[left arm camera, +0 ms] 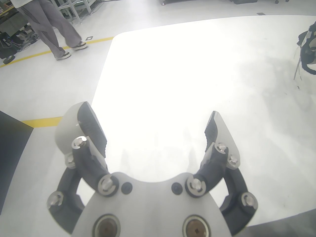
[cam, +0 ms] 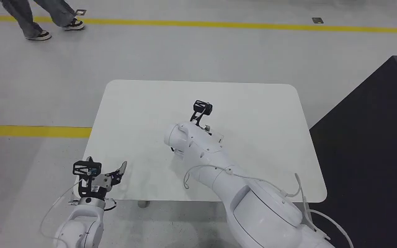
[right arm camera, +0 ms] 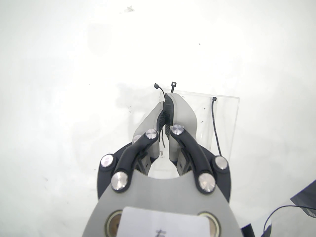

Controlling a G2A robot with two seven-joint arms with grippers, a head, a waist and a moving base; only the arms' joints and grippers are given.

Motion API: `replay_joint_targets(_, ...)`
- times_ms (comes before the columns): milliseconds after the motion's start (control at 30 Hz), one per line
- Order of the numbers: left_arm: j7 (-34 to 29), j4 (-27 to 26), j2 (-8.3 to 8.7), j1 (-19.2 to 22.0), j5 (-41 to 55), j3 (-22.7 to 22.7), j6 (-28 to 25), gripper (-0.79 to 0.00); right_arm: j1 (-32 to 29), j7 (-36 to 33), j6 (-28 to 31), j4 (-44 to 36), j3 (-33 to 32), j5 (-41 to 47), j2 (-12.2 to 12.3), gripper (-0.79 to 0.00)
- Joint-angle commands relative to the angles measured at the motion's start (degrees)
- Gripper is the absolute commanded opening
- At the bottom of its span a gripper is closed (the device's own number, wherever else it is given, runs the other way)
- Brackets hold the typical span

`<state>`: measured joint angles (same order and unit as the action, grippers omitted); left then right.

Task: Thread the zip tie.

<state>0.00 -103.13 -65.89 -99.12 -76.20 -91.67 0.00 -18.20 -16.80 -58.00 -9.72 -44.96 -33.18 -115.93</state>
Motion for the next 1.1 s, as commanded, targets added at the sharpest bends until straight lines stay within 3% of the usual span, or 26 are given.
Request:
replay_joint_targets(0,0.0,0.0,0.0,0.0,0.0,0.0,0.0,0.0,0.1,-0.1,0.0,-0.2,-0.1,-0.2,0.0,-0.785)
replay_joint_targets(767,0.0,0.0,0.0,0.0,0.0,0.0,0.0,0.0,-0.8,-2.7,0.0,-5.4,0.5,-3.4,0.3,-0.785)
replay_joint_targets(1067,0.0,0.0,0.0,0.0,0.0,0.0,0.0,0.0,-0.8,2.9,0.0,-10.8,-3.3,-3.2,1.5,-0.785)
